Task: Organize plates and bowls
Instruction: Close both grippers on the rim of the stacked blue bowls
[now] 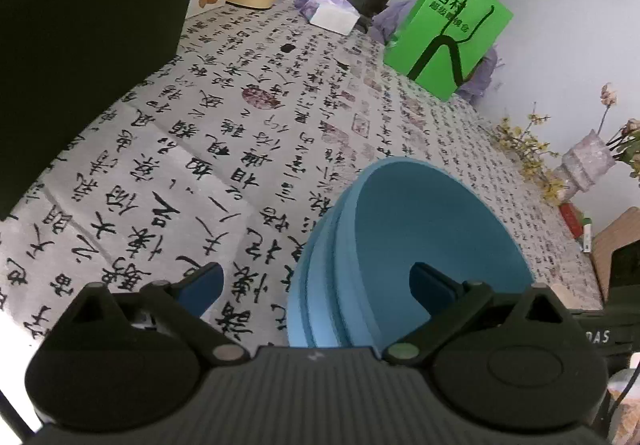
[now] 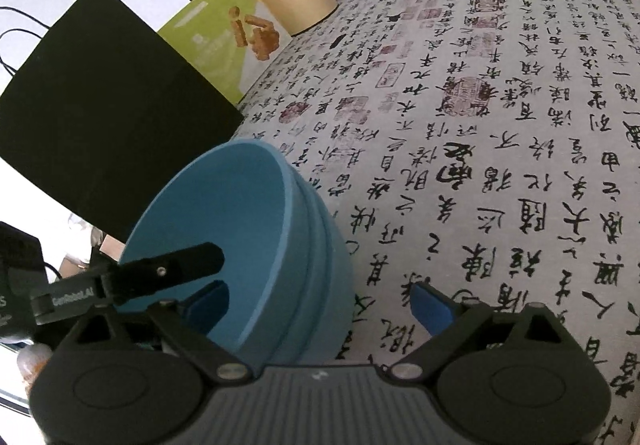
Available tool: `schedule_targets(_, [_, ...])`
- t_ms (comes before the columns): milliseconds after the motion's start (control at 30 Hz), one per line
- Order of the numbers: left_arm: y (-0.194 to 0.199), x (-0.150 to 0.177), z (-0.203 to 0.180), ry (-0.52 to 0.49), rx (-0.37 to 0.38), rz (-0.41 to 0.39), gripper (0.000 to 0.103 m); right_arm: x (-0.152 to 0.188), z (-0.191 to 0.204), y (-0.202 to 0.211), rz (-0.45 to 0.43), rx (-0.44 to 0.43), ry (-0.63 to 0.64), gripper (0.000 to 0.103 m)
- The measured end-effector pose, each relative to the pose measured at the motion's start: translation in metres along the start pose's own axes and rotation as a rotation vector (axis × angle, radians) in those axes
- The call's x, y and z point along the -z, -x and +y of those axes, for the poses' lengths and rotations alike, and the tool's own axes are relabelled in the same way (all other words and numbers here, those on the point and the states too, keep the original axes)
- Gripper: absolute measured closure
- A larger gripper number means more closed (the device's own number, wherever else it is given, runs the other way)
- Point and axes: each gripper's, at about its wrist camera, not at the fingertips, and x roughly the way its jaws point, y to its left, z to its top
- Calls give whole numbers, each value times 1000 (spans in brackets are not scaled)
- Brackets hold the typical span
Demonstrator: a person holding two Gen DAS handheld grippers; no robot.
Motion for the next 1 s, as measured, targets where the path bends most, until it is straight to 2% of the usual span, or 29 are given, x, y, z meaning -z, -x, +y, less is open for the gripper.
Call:
schedule_targets(100, [0, 0, -1, -3, 21, 0, 4, 0, 2, -1, -7, 5, 1, 11])
schedule_targets(133, [-1, 1, -1, -2, 26, 1, 7, 0, 3, 0, -8, 3, -1, 16])
schedule_targets(267, [0, 2, -3, 3, 39, 2, 20, 0, 3, 0, -9, 2, -14, 23])
schedule_targets(367, [1, 3, -4, 12, 50, 10, 29, -1, 4, -1, -1, -6, -31, 34])
schedule_targets(433, [1, 4, -4, 15, 49, 13, 30, -2, 5, -2, 7, -6, -40, 41])
schedule_targets(567, [1, 5, -5, 23, 66, 23, 40, -3, 9, -6, 21, 13, -44, 43])
schedule_targets(867, [3, 6, -6, 41, 24, 14, 51, -10, 8, -15, 71, 34, -99, 49])
schedule_targets(1000, [3, 6, -6, 42, 6, 15, 54, -14, 5, -18, 94, 45, -122, 55])
